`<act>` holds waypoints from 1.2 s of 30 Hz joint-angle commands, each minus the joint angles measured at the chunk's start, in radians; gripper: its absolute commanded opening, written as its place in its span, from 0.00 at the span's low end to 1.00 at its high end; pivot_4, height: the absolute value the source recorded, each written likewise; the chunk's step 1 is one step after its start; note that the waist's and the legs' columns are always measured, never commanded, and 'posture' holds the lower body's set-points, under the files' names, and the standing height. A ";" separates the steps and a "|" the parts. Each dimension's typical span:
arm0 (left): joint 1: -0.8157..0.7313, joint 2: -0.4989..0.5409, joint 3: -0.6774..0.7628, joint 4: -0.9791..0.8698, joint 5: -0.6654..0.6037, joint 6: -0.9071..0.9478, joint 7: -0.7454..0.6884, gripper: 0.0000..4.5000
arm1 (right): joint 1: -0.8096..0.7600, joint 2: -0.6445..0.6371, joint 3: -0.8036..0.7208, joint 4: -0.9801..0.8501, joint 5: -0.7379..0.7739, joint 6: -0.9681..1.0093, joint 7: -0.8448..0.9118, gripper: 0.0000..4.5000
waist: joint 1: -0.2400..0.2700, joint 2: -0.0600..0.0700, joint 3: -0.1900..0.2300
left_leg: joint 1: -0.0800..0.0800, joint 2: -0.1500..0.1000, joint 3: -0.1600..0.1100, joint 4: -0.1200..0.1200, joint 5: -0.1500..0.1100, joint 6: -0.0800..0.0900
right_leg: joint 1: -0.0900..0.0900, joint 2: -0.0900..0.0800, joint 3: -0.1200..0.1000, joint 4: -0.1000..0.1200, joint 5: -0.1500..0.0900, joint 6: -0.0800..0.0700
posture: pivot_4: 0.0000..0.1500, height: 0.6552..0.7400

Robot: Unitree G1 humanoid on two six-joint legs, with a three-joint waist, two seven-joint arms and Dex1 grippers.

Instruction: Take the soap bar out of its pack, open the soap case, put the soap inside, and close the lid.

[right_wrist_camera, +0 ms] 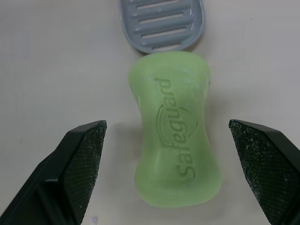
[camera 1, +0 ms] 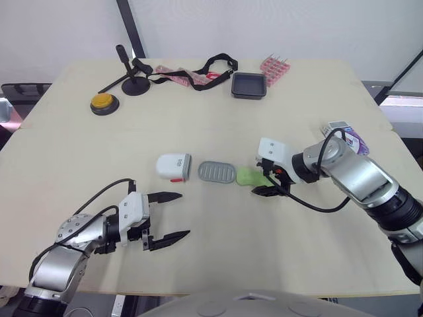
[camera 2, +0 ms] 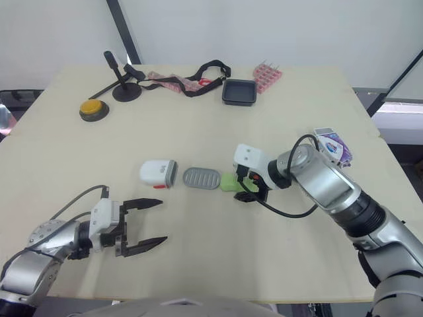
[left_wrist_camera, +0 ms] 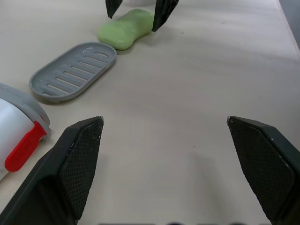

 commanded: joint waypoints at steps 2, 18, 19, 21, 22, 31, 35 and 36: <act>-0.024 -0.006 -0.015 -0.007 0.006 -0.022 0.018 1.00 | -0.035 0.008 0.011 -0.022 -0.020 0.011 -0.019 1.00 | -0.001 0.000 0.000 | 0.000 0.000 0.000 0.000 0.000 0.000 | 0.000 0.000 0.001 0.001 0.000 0.000 | 1.00 1.00; -0.036 -0.003 -0.039 -0.021 0.000 -0.004 0.048 1.00 | -0.028 0.046 0.054 0.053 -0.055 -0.039 -0.028 1.00 | 0.000 0.000 0.000 | -0.001 0.000 0.001 0.001 0.001 0.000 | 0.000 0.000 0.001 0.004 0.000 0.000 | 1.00 1.00; -0.035 -0.002 -0.040 -0.023 0.000 -0.003 0.049 1.00 | -0.025 0.048 0.055 0.062 -0.059 -0.047 -0.030 1.00 | 0.000 0.000 0.000 | -0.001 0.000 0.001 0.001 0.001 0.000 | 0.000 0.000 0.001 0.004 0.000 0.000 | 1.00 1.00; -0.034 -0.001 -0.041 -0.026 -0.001 -0.001 0.052 1.00 | -0.023 0.050 0.057 0.077 -0.067 -0.061 -0.033 0.88 | 0.000 0.000 0.000 | -0.001 0.000 0.001 0.001 0.001 0.000 | 0.000 0.000 0.001 0.004 0.000 0.000 | 1.00 1.00; -0.034 -0.001 -0.041 -0.027 -0.001 0.000 0.053 1.00 | -0.022 0.050 0.058 0.083 -0.070 -0.067 -0.033 0.81 | 0.000 0.000 0.000 | -0.001 0.000 0.001 0.001 0.001 0.000 | 0.000 0.000 0.001 0.004 0.000 0.000 | 1.00 1.00; -0.037 0.001 -0.044 -0.037 -0.002 0.012 0.060 1.00 | -0.014 0.048 0.050 0.080 -0.078 -0.089 -0.028 0.40 | 0.000 -0.002 -0.002 | -0.001 0.000 0.001 0.003 0.001 0.000 | 0.000 0.000 0.002 0.006 0.000 0.000 | 1.00 1.00; -0.032 -0.004 -0.026 -0.019 0.003 0.001 0.075 1.00 | -0.035 0.044 0.026 0.054 -0.060 -0.113 -0.003 0.40 | -0.001 -0.002 -0.002 | 0.000 0.000 0.001 0.004 0.001 0.000 | 0.000 0.000 0.002 0.006 0.000 0.000 | 1.00 1.00; -0.031 -0.004 -0.023 -0.015 0.003 -0.001 0.078 1.00 | -0.045 0.041 0.022 0.050 -0.054 -0.128 0.014 0.40 | -0.001 -0.002 -0.002 | 0.000 0.001 0.001 0.004 0.001 0.000 | 0.000 0.001 0.002 0.006 0.000 0.000 | 1.00 1.00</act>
